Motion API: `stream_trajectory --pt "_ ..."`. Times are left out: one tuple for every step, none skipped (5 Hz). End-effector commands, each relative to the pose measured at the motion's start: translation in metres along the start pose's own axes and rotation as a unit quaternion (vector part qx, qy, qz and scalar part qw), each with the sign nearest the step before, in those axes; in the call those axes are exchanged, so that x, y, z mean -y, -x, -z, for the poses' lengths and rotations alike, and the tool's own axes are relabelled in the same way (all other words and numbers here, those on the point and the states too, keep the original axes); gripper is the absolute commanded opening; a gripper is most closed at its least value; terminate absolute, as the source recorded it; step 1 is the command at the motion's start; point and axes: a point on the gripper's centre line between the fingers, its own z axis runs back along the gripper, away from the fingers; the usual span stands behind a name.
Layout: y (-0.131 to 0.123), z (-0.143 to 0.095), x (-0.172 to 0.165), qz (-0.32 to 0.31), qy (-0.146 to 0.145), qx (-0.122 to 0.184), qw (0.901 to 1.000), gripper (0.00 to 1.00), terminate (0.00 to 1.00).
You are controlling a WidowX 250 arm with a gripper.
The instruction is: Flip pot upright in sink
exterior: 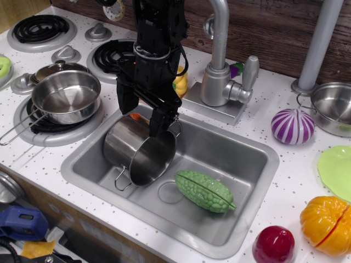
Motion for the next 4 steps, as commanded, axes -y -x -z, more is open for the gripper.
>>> stream_trajectory --pt "0.000 0.000 0.000 0.000 0.000 0.000 1.0000 1.00 0.00" --pt "-0.004 0.005 -0.001 0.002 -0.042 0.005 0.9991 1.00 0.00" --pt "-0.011 0.009 0.002 0.002 -0.098 0.014 0.9951 1.00 0.00" --pt "-0.014 0.016 0.001 0.005 -0.130 0.027 0.9912 1.00 0.00"
